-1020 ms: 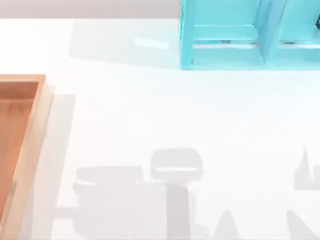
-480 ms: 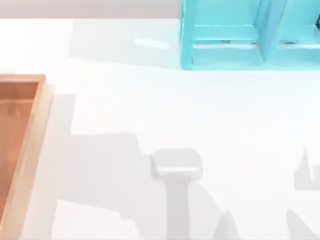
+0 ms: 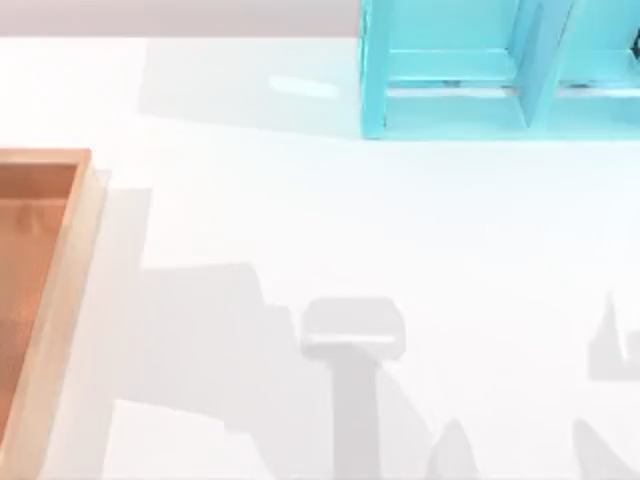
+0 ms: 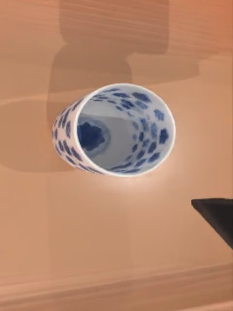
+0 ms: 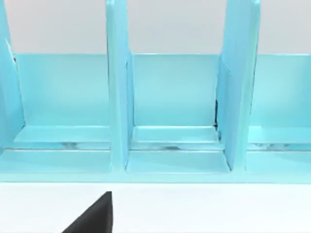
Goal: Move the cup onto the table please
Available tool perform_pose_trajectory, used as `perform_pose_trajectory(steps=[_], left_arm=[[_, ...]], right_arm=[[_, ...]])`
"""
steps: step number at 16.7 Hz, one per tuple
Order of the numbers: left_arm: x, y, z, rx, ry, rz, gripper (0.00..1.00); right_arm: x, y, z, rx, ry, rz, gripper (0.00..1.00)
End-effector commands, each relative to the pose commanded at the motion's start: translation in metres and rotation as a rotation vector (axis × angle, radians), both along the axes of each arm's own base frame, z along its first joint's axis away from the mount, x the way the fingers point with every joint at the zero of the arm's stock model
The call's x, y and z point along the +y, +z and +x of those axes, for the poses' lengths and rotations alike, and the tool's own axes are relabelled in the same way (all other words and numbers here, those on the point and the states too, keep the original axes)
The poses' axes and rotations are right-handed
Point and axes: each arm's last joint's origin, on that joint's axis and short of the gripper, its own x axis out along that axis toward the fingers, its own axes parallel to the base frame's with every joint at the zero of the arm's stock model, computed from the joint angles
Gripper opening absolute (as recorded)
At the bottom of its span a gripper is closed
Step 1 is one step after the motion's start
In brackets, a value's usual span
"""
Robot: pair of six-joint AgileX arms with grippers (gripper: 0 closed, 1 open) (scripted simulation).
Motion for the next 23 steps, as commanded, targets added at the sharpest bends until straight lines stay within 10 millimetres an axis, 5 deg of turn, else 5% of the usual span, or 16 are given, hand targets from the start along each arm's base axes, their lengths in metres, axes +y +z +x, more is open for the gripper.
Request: perform_pose_trajectory(steps=[8, 13, 23], left_arm=[[0.001, -0.081, 0.0, -0.02, 0.001, 0.005, 1.0], [0.001, -0.086, -0.001, -0.013, 0.001, 0.003, 1.0], [0.001, -0.086, -0.001, -0.013, 0.001, 0.003, 0.25]], right_arm=[[0.0, 0.0, 0.0, 0.0, 0.0, 0.0, 1.0], [0.0, 0.0, 0.0, 0.0, 0.0, 0.0, 1.0], [0.0, 0.0, 0.0, 0.0, 0.0, 0.0, 1.0]])
